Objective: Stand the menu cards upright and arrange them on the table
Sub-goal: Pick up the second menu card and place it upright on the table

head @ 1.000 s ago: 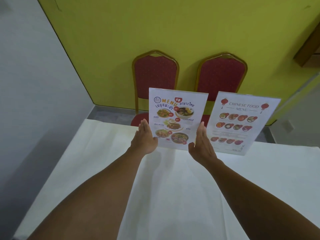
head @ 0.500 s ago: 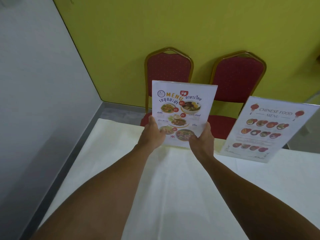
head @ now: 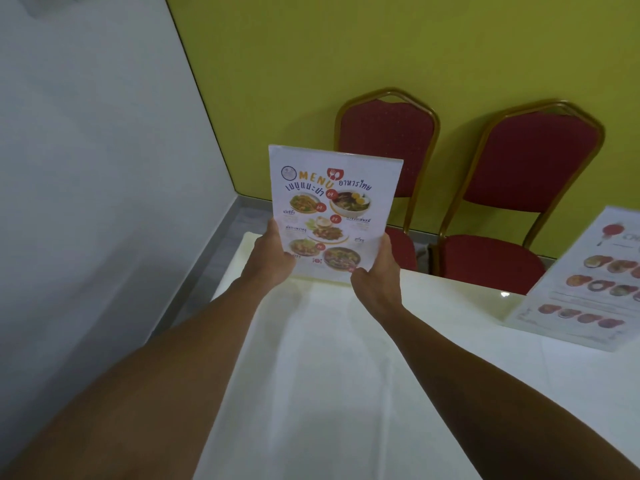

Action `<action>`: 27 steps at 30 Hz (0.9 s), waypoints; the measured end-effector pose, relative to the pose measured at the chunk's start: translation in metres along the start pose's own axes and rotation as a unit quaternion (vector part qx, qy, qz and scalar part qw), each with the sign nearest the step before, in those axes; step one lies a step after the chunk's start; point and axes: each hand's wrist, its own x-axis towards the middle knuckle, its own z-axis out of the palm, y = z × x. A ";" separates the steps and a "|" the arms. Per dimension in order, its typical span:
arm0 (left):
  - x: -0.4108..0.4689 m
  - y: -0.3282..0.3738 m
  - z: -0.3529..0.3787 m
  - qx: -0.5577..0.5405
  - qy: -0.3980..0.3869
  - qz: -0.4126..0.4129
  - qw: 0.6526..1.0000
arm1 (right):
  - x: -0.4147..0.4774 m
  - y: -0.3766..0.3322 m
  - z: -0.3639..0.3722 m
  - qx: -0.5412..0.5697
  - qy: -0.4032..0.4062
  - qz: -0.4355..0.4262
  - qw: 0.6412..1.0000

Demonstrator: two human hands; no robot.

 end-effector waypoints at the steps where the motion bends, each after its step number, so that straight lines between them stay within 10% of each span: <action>1: 0.002 -0.006 -0.003 -0.003 0.000 0.003 1.000 | 0.000 -0.001 0.006 -0.001 -0.004 -0.003 1.000; 27: 0.034 -0.065 -0.014 -0.023 0.000 0.001 1.000 | -0.003 0.016 0.067 -0.040 -0.054 -0.007 0.998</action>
